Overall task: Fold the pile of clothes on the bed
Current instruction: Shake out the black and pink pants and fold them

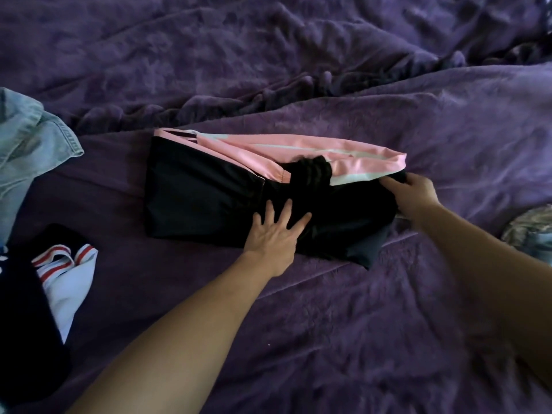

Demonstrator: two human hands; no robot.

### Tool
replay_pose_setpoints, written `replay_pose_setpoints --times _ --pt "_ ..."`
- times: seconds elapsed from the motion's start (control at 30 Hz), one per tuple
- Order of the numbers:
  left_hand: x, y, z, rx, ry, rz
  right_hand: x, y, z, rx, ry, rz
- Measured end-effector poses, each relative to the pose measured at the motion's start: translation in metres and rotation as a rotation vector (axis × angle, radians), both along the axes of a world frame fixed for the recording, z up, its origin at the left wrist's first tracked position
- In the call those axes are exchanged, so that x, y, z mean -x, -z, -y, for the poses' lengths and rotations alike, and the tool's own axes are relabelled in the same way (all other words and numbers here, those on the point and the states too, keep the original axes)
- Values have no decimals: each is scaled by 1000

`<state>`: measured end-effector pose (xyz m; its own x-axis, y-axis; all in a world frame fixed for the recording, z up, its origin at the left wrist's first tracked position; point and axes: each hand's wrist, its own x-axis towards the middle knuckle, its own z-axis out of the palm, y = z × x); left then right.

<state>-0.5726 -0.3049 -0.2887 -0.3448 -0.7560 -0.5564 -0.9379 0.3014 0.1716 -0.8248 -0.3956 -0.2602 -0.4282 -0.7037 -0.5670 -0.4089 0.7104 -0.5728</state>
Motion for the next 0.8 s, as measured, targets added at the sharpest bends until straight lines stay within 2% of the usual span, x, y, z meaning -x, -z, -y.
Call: replay_pose_setpoints --times 0.1,0.2,0.33,0.4,0.57,0.67,0.73,0.8 --pt "-11 -11 -6 -5 17 -13 -6 -11 -2 -50 -40 100" --pt "-25 -26 -9 -54 -64 -171 -29 -37 -4 -4 -12 170" --pt "-60 -48 -8 -9 -460 -573 -95 -90 12 97 -85 286" --pt "-90 -55 -10 82 -690 -666 -142 -105 20 117 -148 317" --pt "-190 -55 -32 293 -1021 -534 -280 -87 26 129 -271 332" --pt "-239 -51 -46 318 -1132 -445 -343 -60 17 -73 -349 432" --pt "-259 -49 -47 334 -1176 -429 -358 -45 9 -156 -419 481" --pt "-264 -49 -38 372 -1164 -429 -346 -37 3 -28 -428 382"
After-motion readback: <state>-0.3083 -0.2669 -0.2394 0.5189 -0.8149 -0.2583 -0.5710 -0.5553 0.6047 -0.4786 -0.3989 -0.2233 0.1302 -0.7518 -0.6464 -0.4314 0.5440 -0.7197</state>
